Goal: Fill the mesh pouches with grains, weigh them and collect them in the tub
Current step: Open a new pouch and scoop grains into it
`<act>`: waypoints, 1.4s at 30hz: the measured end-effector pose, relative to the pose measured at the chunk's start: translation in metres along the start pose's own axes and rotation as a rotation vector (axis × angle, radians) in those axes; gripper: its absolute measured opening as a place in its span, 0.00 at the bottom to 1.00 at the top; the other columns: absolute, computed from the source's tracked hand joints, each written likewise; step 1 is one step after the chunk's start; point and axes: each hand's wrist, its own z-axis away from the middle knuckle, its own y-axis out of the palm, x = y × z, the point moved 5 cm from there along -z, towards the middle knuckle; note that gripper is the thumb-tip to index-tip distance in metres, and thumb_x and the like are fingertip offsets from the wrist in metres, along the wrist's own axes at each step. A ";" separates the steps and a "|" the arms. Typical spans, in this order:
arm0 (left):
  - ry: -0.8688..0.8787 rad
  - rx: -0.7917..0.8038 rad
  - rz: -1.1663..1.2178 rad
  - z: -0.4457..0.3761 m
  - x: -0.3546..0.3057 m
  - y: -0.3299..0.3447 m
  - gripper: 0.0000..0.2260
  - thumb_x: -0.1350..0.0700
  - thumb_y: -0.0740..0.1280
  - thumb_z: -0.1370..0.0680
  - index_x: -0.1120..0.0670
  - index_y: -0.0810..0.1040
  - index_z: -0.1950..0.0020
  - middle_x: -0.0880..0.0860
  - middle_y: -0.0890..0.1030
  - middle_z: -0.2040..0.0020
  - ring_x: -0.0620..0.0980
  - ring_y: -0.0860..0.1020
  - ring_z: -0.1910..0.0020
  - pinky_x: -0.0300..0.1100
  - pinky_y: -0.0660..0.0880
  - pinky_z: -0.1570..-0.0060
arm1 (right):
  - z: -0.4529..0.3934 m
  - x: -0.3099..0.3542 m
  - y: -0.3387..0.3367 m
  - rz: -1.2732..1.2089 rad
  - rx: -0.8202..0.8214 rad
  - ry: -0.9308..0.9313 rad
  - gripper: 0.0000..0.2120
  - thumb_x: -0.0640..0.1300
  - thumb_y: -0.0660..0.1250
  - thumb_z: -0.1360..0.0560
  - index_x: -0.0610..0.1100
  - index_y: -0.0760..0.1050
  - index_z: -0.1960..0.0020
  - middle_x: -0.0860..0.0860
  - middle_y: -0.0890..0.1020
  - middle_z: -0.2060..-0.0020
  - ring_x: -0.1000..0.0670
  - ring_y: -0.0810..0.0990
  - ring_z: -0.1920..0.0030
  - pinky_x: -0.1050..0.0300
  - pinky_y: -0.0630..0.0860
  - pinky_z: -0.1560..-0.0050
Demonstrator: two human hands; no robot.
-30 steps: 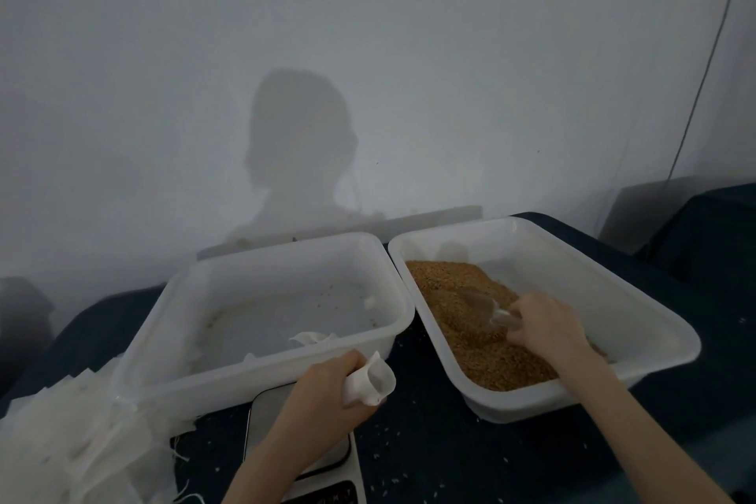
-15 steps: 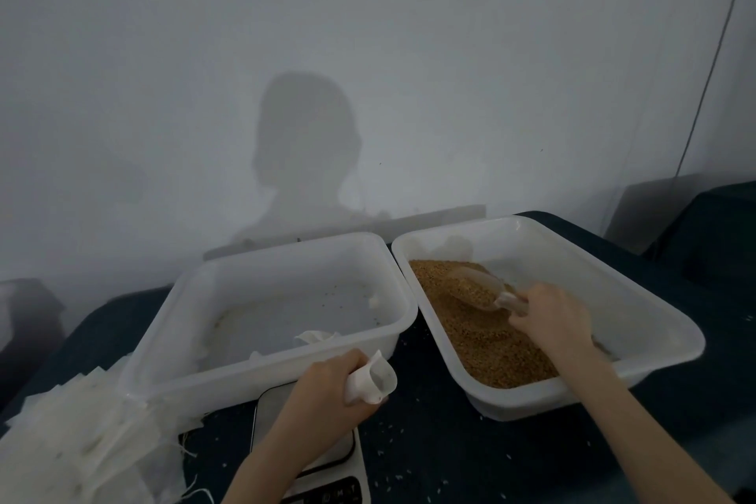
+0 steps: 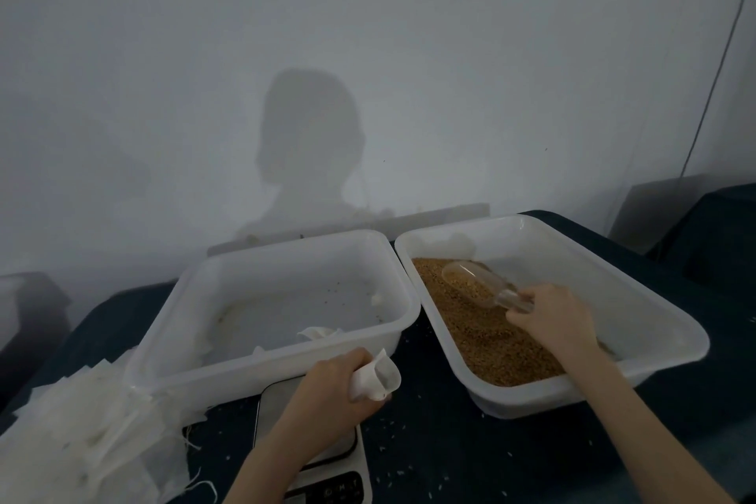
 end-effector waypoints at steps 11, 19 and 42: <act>-0.096 -0.074 0.079 0.006 0.012 -0.028 0.08 0.48 0.71 0.30 0.45 0.74 0.56 0.43 0.79 0.65 0.34 0.76 0.64 0.26 0.70 0.65 | 0.010 0.031 -0.024 -0.332 0.050 -0.146 0.08 0.47 0.72 0.28 0.59 0.77 0.53 0.54 0.81 0.71 0.61 0.73 0.79 0.68 0.68 0.78; -0.164 -0.169 0.017 0.021 0.032 -0.066 0.15 0.43 0.71 0.29 0.39 0.68 0.48 0.39 0.78 0.57 0.33 0.76 0.60 0.27 0.71 0.66 | 0.048 0.105 -0.032 -0.227 0.459 -0.535 0.10 0.47 0.71 0.27 0.63 0.81 0.52 0.62 0.83 0.59 0.60 0.80 0.58 0.59 0.78 0.56; -0.100 -0.021 -0.265 0.031 0.045 -0.067 0.26 0.34 0.69 0.32 0.44 0.69 0.40 0.43 0.76 0.49 0.43 0.75 0.52 0.41 0.73 0.51 | 0.067 0.178 -0.012 -0.041 0.547 -0.743 0.14 0.45 0.69 0.33 0.63 0.79 0.53 0.57 0.83 0.59 0.50 0.80 0.60 0.51 0.79 0.56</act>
